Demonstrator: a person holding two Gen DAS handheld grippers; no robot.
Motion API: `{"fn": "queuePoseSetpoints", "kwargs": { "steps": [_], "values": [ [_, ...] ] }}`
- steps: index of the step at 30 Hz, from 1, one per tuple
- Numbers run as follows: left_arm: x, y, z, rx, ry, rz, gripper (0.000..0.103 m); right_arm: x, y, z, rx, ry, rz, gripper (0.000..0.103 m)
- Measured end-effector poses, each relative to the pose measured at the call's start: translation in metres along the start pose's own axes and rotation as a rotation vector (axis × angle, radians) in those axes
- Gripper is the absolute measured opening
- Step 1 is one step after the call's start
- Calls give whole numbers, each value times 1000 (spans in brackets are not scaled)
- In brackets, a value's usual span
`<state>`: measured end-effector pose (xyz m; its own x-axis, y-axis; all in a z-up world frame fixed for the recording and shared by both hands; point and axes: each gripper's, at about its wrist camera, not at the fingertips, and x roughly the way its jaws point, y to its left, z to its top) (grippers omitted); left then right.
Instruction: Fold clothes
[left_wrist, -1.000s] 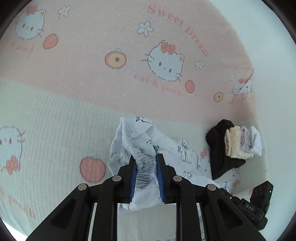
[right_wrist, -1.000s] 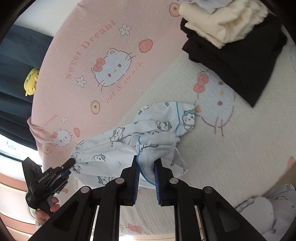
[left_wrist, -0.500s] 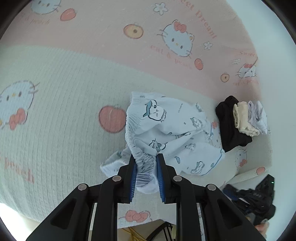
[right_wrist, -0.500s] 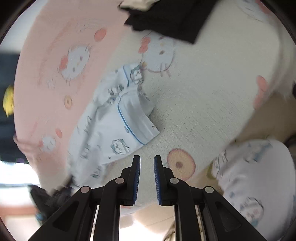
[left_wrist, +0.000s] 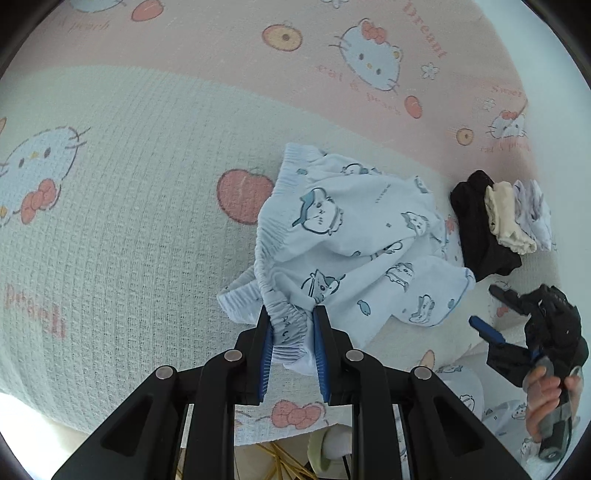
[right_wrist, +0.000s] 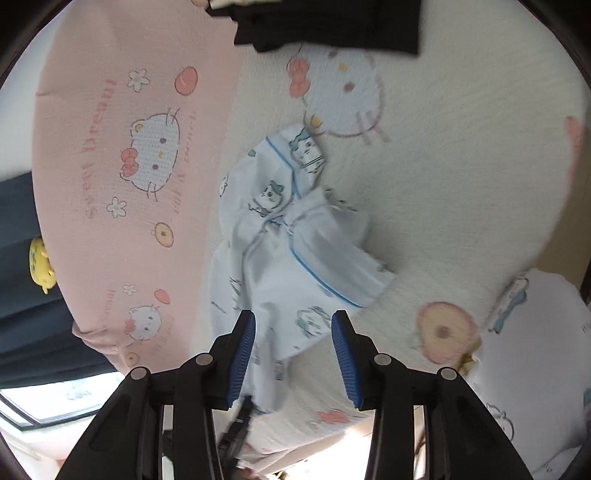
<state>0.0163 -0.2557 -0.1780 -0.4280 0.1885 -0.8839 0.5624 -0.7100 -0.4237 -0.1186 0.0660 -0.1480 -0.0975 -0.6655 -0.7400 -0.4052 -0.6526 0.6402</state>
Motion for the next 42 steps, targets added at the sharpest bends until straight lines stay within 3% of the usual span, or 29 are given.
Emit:
{"fn": "queuePoseSetpoints", "kwargs": {
  "steps": [3,6,14,17,22,31,36,42],
  "values": [
    [8,3,2,-3,18,21,18,19,1,12,62,11,-1,44],
    [14,5,5,-9,28,34,18,36,2,25,95,1,-24,56],
    [19,9,10,-18,31,45,18,72,-8,37,122,45,-149,56],
    [22,11,11,-23,36,50,18,77,-19,36,136,36,-137,47],
    [20,11,12,-20,25,65,18,79,-21,28,-36,19,-157,13],
    [-24,8,31,15,-101,81,18,49,-7,22,-256,-127,23,10],
    [-45,21,31,3,-144,80,18,18,1,20,-379,-199,28,10],
    [-48,31,19,-8,-153,53,18,12,-55,11,-357,-201,33,10]
  ]
}}
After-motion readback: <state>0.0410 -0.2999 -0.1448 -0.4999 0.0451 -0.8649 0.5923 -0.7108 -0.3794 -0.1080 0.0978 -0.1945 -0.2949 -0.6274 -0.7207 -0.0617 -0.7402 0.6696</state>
